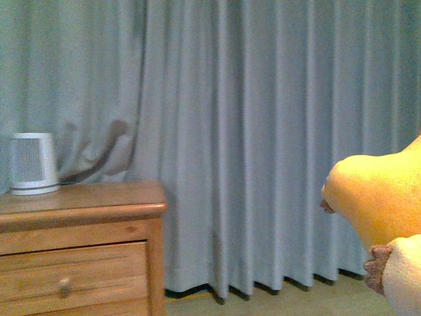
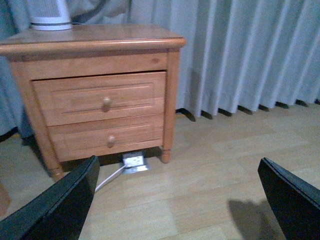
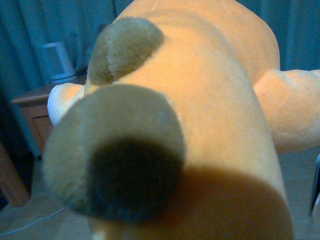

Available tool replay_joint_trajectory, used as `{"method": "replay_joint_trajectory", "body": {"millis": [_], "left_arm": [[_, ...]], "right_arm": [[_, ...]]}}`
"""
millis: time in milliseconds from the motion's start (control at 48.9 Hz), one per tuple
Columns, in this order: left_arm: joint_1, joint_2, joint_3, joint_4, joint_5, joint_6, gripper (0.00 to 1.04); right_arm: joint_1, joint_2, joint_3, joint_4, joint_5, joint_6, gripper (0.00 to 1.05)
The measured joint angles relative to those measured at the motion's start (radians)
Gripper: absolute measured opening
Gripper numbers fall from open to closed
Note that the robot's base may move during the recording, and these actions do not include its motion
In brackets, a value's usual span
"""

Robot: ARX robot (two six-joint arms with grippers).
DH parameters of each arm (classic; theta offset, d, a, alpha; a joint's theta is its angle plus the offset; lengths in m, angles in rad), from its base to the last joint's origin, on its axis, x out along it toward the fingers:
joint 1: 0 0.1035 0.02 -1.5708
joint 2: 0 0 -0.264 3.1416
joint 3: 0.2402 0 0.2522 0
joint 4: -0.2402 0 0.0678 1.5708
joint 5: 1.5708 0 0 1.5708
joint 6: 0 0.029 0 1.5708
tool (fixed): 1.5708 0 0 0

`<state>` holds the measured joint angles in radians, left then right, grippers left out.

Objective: Put away toys

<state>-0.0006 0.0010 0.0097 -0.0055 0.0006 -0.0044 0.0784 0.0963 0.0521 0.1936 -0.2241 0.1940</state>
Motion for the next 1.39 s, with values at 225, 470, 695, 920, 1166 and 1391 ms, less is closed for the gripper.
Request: {"method": "replay_joint_trajectory", "body": {"millis": [225, 470, 695, 920, 1166, 1391], "left_arm": [[0.0, -0.001, 0.0, 0.0, -0.001, 0.0, 0.99], [0.0, -0.001, 0.0, 0.0, -0.001, 0.0, 0.99], [0.0, -0.001, 0.0, 0.0, 0.001, 0.0, 0.99], [0.0, -0.001, 0.0, 0.0, -0.001, 0.0, 0.99], [0.0, 0.0, 0.0, 0.0, -0.001, 0.0, 0.99], [0.0, 0.0, 0.0, 0.0, -0.001, 0.0, 0.99]], "right_arm": [[0.0, 0.0, 0.0, 0.0, -0.004, 0.0, 0.1], [0.0, 0.0, 0.0, 0.0, -0.004, 0.0, 0.1], [0.0, 0.001, 0.0, 0.0, -0.001, 0.0, 0.1], [0.0, 0.001, 0.0, 0.0, -0.003, 0.0, 0.1], [0.001, 0.001, 0.0, 0.0, -0.004, 0.0, 0.1], [0.001, 0.001, 0.0, 0.0, -0.005, 0.0, 0.1]]}}
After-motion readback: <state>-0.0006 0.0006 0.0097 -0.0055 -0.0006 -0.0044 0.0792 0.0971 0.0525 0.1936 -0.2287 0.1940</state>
